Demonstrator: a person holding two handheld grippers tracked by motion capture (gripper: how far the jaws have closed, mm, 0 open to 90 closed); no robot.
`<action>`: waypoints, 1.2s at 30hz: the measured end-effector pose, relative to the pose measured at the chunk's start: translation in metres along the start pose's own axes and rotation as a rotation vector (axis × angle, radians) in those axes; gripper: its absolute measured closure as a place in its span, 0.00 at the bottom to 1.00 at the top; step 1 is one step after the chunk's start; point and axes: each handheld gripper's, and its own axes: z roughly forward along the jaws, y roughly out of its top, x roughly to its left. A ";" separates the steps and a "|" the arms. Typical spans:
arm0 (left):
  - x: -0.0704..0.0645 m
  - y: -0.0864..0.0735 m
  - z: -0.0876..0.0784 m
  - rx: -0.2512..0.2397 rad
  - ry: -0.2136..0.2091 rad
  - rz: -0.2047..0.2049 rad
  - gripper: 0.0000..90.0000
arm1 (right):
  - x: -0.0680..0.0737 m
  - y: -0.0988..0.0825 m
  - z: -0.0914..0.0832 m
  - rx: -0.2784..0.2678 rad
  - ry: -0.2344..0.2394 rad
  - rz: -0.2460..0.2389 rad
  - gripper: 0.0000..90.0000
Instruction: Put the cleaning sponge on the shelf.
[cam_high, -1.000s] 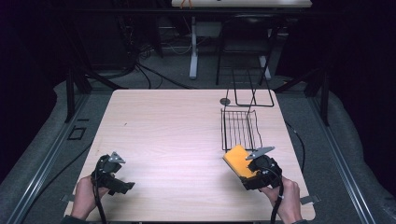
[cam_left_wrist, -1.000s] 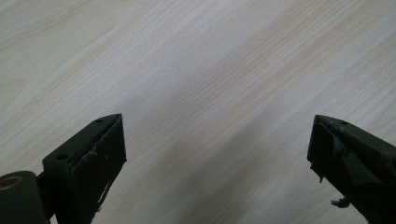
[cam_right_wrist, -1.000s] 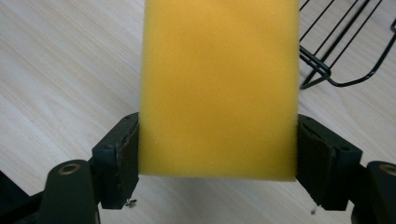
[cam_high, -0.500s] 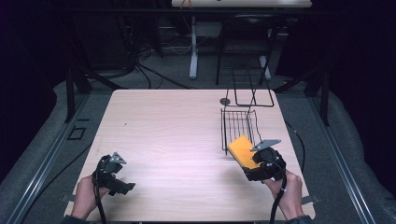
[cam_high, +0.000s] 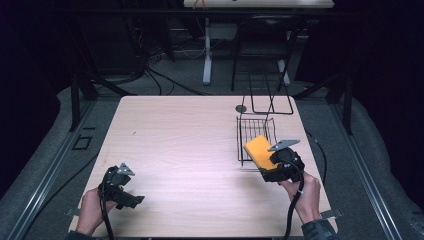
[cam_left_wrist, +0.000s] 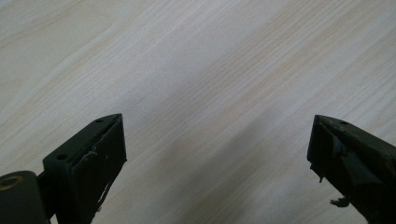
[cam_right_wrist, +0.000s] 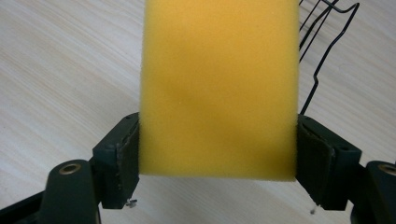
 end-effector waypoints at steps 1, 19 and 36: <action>0.000 0.000 0.000 0.000 0.000 0.002 0.05 | 0.000 0.001 0.000 0.002 -0.001 -0.001 0.27; -0.002 0.001 0.000 0.001 0.005 0.006 0.05 | -0.018 0.005 0.016 0.001 -0.008 0.049 0.27; -0.001 0.000 -0.002 -0.011 0.006 -0.001 0.05 | -0.026 0.013 0.036 -0.010 0.023 0.121 0.28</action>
